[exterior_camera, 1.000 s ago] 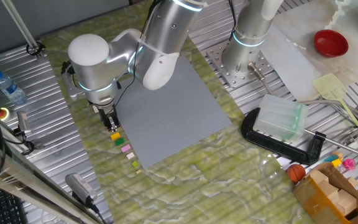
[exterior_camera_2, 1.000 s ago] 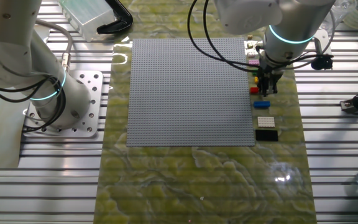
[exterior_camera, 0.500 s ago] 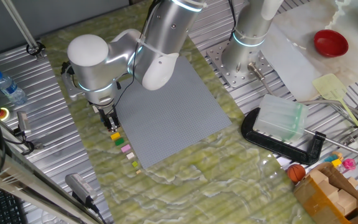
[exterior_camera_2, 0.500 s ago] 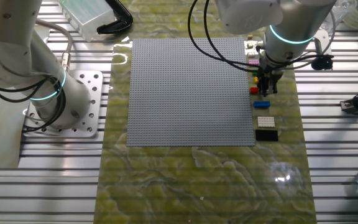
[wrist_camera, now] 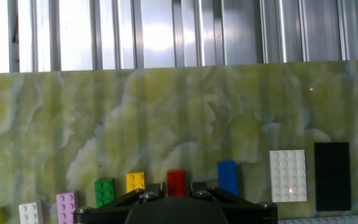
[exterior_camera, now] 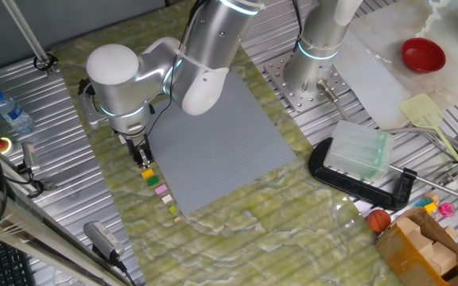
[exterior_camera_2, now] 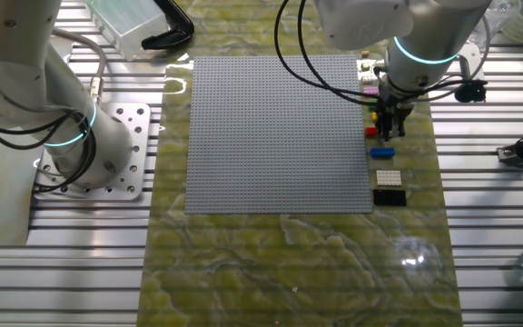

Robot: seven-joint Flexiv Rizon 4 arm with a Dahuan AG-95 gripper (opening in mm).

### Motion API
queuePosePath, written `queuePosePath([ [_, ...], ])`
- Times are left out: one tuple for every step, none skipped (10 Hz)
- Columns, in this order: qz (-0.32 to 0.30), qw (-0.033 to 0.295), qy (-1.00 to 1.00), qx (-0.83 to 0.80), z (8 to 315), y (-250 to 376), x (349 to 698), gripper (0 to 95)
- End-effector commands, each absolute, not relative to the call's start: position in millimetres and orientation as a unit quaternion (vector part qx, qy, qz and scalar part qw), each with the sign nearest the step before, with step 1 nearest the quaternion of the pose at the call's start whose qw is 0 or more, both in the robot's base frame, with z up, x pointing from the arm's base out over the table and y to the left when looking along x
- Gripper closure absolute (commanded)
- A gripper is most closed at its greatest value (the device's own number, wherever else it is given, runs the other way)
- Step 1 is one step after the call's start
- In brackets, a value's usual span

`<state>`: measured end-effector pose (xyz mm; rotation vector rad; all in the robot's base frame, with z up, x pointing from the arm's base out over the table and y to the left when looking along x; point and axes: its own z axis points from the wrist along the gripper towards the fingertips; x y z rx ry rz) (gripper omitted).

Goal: Build with small Lego blocks

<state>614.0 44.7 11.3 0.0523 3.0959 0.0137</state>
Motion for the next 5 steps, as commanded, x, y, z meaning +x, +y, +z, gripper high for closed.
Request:
queuePosePath([
  [0.004, 0.023, 1.000, 0.017, 11.4, 44.6, 613.8, 76.0],
  [0.004, 0.022, 1.000, 0.017, 11.4, 44.6, 613.8, 95.0],
  [0.004, 0.022, 1.000, 0.017, 11.4, 44.6, 613.8, 95.0],
  [0.004, 0.022, 1.000, 0.017, 11.4, 44.6, 613.8, 95.0],
  [0.005, 0.023, 1.000, 0.017, 11.4, 44.6, 613.8, 95.0],
])
